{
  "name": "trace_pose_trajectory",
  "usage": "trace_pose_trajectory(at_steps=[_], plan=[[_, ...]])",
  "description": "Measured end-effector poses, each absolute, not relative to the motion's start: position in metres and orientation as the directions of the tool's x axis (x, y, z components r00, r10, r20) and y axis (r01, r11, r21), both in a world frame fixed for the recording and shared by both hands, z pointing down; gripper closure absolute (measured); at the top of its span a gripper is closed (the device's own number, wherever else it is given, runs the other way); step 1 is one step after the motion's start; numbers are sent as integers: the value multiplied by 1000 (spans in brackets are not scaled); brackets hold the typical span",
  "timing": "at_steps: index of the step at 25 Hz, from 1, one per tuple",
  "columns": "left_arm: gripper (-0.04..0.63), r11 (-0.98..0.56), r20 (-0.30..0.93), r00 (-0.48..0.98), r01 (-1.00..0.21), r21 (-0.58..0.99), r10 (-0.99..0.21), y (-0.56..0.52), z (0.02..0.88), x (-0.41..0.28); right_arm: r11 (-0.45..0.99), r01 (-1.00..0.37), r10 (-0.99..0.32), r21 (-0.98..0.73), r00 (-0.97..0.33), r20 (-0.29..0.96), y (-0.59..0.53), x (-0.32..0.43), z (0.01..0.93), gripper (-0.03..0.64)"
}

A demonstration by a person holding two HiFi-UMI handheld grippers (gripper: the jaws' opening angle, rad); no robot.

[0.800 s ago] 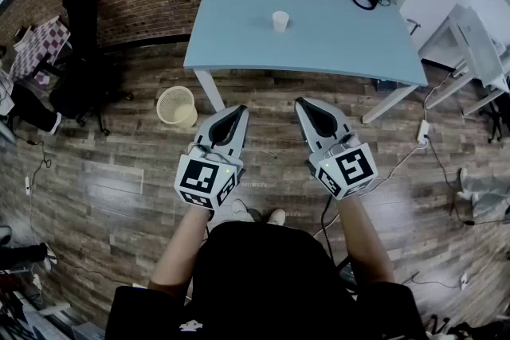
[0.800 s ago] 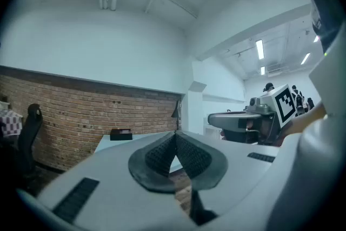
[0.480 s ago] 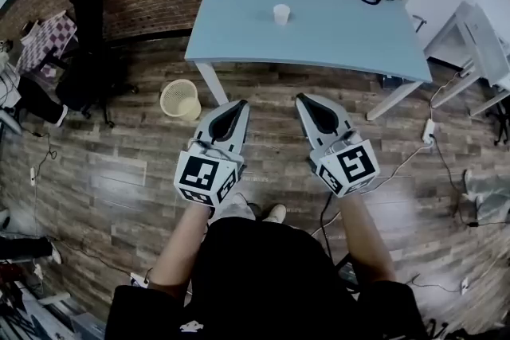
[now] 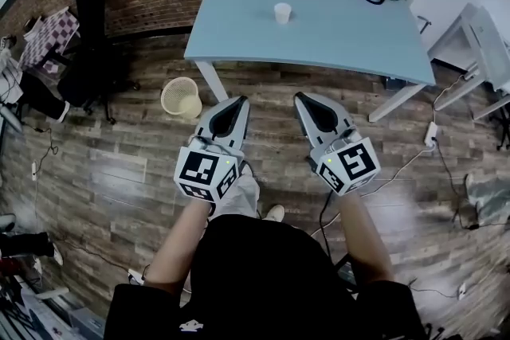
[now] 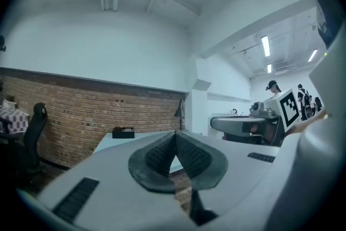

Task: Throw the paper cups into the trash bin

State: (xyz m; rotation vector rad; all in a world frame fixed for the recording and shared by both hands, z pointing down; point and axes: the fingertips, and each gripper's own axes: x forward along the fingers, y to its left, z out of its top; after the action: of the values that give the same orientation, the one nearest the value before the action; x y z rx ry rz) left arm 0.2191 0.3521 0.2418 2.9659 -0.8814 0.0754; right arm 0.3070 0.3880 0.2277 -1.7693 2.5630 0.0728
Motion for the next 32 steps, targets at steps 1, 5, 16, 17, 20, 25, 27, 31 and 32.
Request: trace_pose_trajectory(at_steps=[1,5,16,17,20,25,27,31,32], plan=[[591,-839,64,839,-543,33,-540,349,244,221,354,-935,-934,27,-354,-45,385,309,229,621],[591,-842,62,843,-538,39,-535,328,246,224,360,-932,-932,36,-361,-19,365,310,233,622],[591,-817,50,820,-572,78,-570,244,253,230,364,-931,-931,32,-364,7,289,321,237,621],[591,-818,51,821,-570,79,-568,236,254,230,364,-931,-931,30,-364,7,281,321,237,621],[591,-822,52,826,-563,82,-561,214,253,234,363,-931,-932,27,-363,4,260,323,236,621],[591,-831,49,835,-550,84,-547,182,251,234,344,-939,-939,23,-344,8,226,326,236,621],[591,-831,54,835,-550,79,-548,168,251,232,345,-938,-938,18,-345,5,214,325,235,621],[591,-832,61,835,-551,72,-548,143,252,229,347,-938,-938,13,-347,15,186,323,238,621],[591,-832,61,835,-551,74,-547,137,253,227,346,-938,-938,12,-346,19,180,322,239,621]])
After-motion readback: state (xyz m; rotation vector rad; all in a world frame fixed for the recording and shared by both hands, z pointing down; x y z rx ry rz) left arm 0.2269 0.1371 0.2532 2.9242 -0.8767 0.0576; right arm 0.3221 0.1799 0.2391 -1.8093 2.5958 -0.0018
